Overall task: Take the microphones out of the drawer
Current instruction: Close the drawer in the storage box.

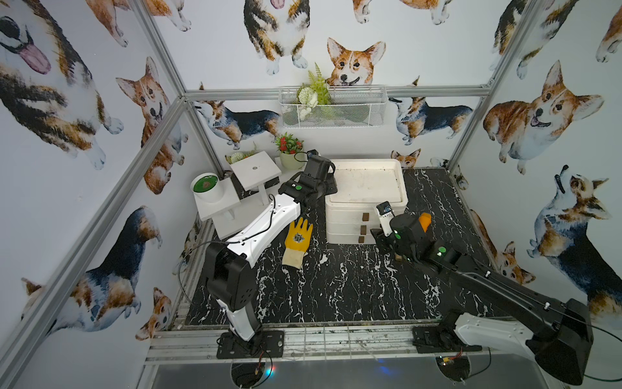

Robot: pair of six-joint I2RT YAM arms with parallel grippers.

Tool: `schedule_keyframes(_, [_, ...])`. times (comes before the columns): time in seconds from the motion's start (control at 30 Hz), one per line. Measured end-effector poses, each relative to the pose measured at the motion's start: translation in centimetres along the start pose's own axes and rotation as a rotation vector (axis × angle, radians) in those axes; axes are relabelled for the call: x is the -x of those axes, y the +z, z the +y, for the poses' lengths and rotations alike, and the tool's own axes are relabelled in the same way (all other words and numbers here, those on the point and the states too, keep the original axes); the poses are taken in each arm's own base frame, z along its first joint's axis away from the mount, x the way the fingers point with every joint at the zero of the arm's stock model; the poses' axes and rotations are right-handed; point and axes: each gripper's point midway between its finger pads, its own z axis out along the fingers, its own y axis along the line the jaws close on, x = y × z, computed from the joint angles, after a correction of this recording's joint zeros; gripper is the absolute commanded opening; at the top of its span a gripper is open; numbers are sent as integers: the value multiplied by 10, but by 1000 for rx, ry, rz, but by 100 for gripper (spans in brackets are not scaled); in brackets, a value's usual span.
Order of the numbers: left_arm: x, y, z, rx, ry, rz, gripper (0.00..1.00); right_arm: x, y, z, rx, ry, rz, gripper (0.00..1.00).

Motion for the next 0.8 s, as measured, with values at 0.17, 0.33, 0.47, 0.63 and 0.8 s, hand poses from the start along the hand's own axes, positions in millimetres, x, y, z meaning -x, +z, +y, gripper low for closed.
schedule_keyframes(0.17, [0,0,0,-1,3,1,2,-26,1,-6,-1,98,22,86])
schedule_keyframes(0.33, [-1,0,0,-2,2,-1,2,-33,11,-5,6,191,35,87])
schedule_keyframes(0.47, [0,0,0,-2,2,-1,2,-37,24,-1,16,247,51,86])
schedule_keyframes(0.63, [-1,1,0,-2,2,-1,3,-40,44,4,27,313,67,85])
schedule_keyframes(0.8, [-1,2,0,0,-1,0,3,-42,60,9,47,390,76,80])
